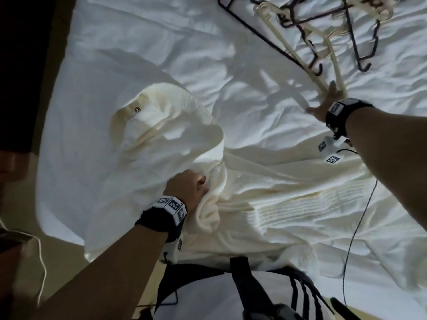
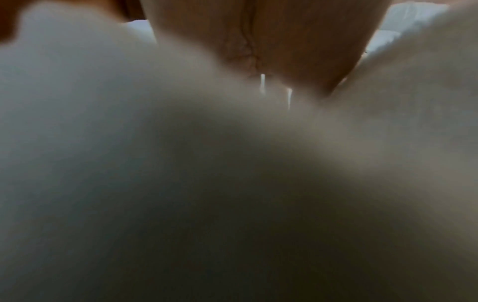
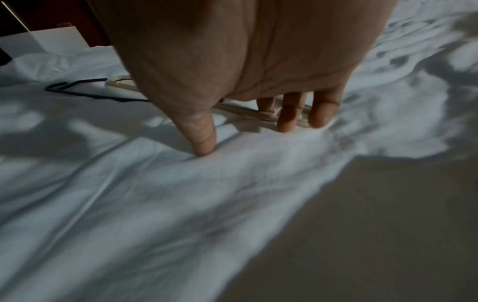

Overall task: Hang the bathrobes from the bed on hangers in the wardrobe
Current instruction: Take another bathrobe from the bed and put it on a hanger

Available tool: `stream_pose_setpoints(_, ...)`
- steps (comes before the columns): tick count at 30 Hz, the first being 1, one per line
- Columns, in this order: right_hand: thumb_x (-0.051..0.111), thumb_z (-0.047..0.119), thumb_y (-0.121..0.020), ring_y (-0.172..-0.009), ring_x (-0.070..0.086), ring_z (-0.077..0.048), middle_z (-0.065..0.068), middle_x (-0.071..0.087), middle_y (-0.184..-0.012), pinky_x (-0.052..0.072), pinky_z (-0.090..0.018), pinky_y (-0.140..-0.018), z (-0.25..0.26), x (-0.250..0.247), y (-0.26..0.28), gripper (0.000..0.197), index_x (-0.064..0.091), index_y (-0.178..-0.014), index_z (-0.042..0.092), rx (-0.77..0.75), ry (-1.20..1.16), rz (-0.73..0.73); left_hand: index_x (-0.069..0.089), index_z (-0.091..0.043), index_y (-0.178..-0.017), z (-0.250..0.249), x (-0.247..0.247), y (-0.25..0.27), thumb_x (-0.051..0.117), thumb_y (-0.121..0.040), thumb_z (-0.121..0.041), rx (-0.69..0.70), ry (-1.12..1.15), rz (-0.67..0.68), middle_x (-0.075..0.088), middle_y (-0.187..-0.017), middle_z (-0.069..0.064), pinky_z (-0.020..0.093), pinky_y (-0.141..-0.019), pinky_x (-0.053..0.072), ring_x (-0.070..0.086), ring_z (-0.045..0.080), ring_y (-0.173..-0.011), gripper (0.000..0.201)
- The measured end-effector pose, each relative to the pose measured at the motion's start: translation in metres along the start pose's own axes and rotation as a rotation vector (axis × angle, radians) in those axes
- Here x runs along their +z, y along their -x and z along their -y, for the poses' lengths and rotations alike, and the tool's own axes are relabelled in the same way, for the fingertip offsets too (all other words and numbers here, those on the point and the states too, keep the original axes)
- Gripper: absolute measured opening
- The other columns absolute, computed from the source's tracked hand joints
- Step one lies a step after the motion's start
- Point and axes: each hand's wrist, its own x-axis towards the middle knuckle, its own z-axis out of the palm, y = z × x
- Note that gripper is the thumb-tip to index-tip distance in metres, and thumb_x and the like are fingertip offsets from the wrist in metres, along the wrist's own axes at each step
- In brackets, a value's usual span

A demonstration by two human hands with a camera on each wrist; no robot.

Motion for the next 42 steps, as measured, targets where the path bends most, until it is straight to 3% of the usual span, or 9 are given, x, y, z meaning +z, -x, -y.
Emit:
stream_pose_setpoints(5, 0.039, 0.041, -0.099, -0.119, 0.043, -0.044, -0.024, 0.049, -0.131, 0.039, -0.049, -0.098, 0.001, 0.013, 0.039, 0.042, 0.048, -0.128, 0.012, -0.105, 0.115, -0.028, 0.04, -0.019, -0.057, -0.005, -0.007, -0.002, 0.059, -0.083, -0.047, -0.033, 0.016, 0.004, 0.051, -0.083, 0.003, 0.03, -0.066, 0.039, 0.059, 0.032, -0.087, 0.042)
stream_pose_setpoints(11, 0.015, 0.051, -0.091, -0.105, 0.045, -0.038, -0.015, 0.056, -0.11, 0.038, -0.049, -0.086, -0.015, 0.023, 0.106, 0.062, 0.064, -0.11, 0.017, -0.105, 0.217, -0.193, 0.069, -0.027, -0.077, 0.016, -0.013, 0.006, 0.051, -0.066, -0.07, -0.129, 0.177, -0.153, 0.055, -0.129, 0.001, 0.04, -0.1, 0.043, 0.049, 0.031, -0.122, 0.048)
stream_pose_setpoints(13, 0.019, 0.058, -0.095, -0.099, 0.056, -0.035, -0.017, 0.063, -0.103, 0.042, -0.039, -0.08, -0.027, 0.024, 0.127, 0.068, 0.068, -0.103, 0.012, -0.186, 0.211, -0.158, 0.066, -0.02, -0.074, 0.017, -0.018, 0.015, 0.053, -0.063, -0.07, -0.151, 0.318, -0.086, 0.069, -0.095, 0.0, 0.033, -0.081, 0.051, 0.063, 0.027, -0.094, 0.053)
stream_pose_setpoints(16, 0.035, 0.064, -0.093, -0.079, 0.061, -0.031, -0.009, 0.059, -0.072, 0.036, -0.031, -0.066, -0.048, 0.023, 0.161, 0.064, 0.059, -0.068, 0.011, -0.239, 0.003, -0.18, 0.044, -0.013, -0.055, 0.016, -0.021, 0.035, 0.046, -0.068, -0.064, -0.101, 0.393, -0.113, 0.043, -0.055, 0.003, 0.03, -0.052, 0.031, 0.041, 0.022, -0.056, 0.052)
stream_pose_setpoints(21, 0.081, 0.038, -0.073, -0.084, 0.049, -0.025, -0.011, 0.039, -0.119, 0.046, -0.032, -0.075, -0.083, 0.03, 0.226, 0.065, 0.044, -0.119, 0.011, -0.15, -0.474, -0.402, 0.052, -0.01, -0.054, 0.008, -0.012, 0.082, 0.051, -0.08, -0.047, -0.102, 0.535, -0.3, 0.047, -0.05, 0.005, 0.028, -0.05, 0.03, 0.043, 0.021, -0.051, 0.045)
stream_pose_setpoints(25, 0.078, 0.029, -0.078, -0.102, 0.056, -0.035, -0.017, 0.037, -0.132, 0.05, -0.04, -0.088, -0.098, 0.031, 0.264, 0.076, 0.036, -0.14, 0.017, -0.156, -0.427, -0.34, 0.068, -0.006, -0.073, 0.014, 0.007, 0.124, 0.056, -0.089, -0.031, -0.176, 0.633, -0.485, 0.065, -0.073, 0.015, 0.03, -0.059, 0.038, 0.058, 0.031, -0.071, 0.032)
stream_pose_setpoints(30, 0.053, 0.032, -0.096, -0.09, 0.064, -0.036, -0.014, 0.069, -0.097, 0.044, -0.032, -0.073, -0.12, 0.031, 0.299, 0.023, 0.07, -0.1, 0.017, -0.302, -0.488, -0.343, 0.072, -0.007, -0.084, 0.03, 0.024, 0.18, 0.054, -0.095, -0.024, -0.24, 0.69, -0.607, 0.068, -0.085, 0.014, 0.036, -0.075, 0.047, 0.061, 0.031, -0.083, 0.026)
stream_pose_setpoints(38, 0.056, 0.017, -0.096, -0.061, 0.052, -0.017, 0.002, 0.057, -0.063, 0.038, -0.03, -0.059, -0.092, 0.009, 0.37, 0.03, 0.066, -0.07, 0.028, -0.751, -0.47, -0.157, 0.067, 0.0, -0.07, 0.071, 0.035, 0.263, 0.06, -0.091, -0.026, -0.376, 0.807, -0.83, 0.064, -0.062, 0.013, 0.035, -0.063, 0.047, 0.06, 0.031, -0.065, 0.035)
stream_pose_setpoints(42, 0.055, 0.041, -0.089, -0.067, 0.059, -0.022, -0.001, 0.061, -0.066, 0.048, -0.036, -0.07, -0.054, 0.012, 0.405, 0.022, 0.064, -0.073, 0.031, -0.869, -0.18, -0.03, 0.071, -0.002, -0.08, 0.092, 0.043, 0.29, 0.063, -0.091, -0.027, -0.462, 0.885, -0.844, 0.066, -0.07, 0.009, 0.031, -0.07, 0.045, 0.059, 0.026, -0.071, 0.028)
